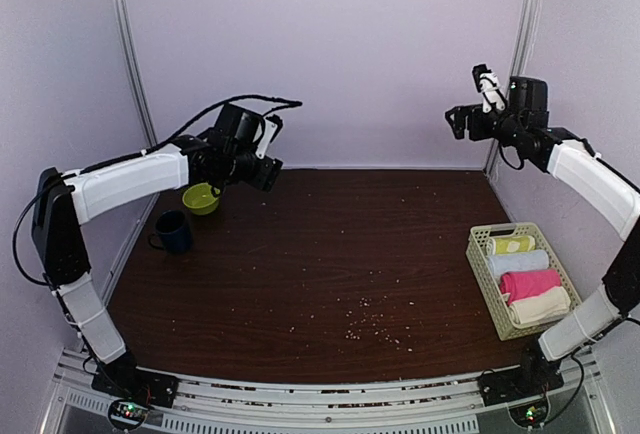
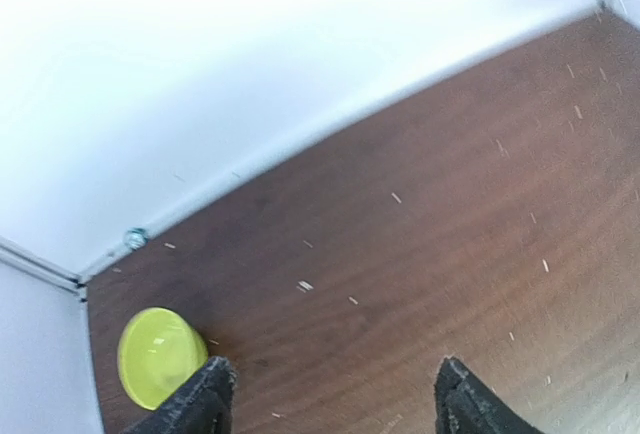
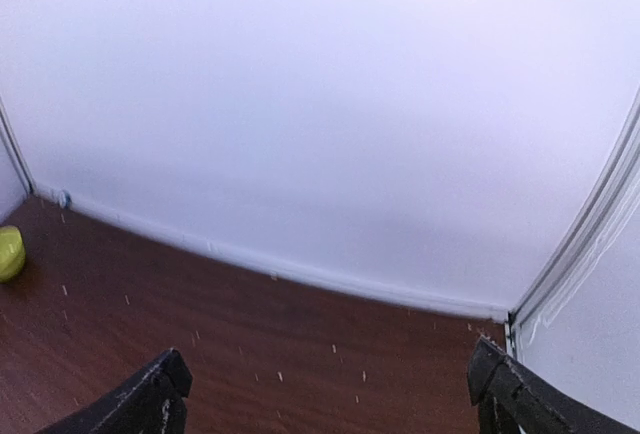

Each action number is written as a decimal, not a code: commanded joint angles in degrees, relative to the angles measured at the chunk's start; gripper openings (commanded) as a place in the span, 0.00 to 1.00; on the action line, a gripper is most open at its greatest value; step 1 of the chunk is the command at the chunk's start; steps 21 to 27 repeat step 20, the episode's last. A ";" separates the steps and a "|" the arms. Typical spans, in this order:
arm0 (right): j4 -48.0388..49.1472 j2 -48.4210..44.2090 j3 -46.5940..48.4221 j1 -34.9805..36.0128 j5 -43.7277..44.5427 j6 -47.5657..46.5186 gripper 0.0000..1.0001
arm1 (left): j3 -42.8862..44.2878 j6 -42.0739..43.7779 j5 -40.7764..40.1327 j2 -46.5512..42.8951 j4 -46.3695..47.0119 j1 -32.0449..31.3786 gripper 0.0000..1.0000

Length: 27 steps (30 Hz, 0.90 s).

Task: Roll the towels
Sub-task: Reset both arms

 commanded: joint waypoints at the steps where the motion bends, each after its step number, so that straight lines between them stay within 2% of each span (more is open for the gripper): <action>1: 12.89 -4.39 0.30 0.29 2.16 13.31 1.00 | 4.52 0.30 -6.45 -5.75 3.69 2.27 0.75; 5: 11.17 -4.32 1.17 0.29 4.08 12.64 1.00 | 6.76 2.52 -10.57 -9.30 4.92 2.56 0.89; 7: 11.44 -4.70 -0.08 0.29 5.58 11.99 1.00 | 6.22 3.29 -12.24 -10.24 5.64 2.73 0.91; 16: 14.47 -6.10 -4.59 0.28 5.08 10.75 1.00 | -1.56 3.78 -14.11 -14.16 9.75 2.85 0.92; 27: 12.68 -4.33 -2.84 0.29 3.56 11.59 1.00 | -2.33 3.72 -13.80 -14.65 9.62 2.87 0.92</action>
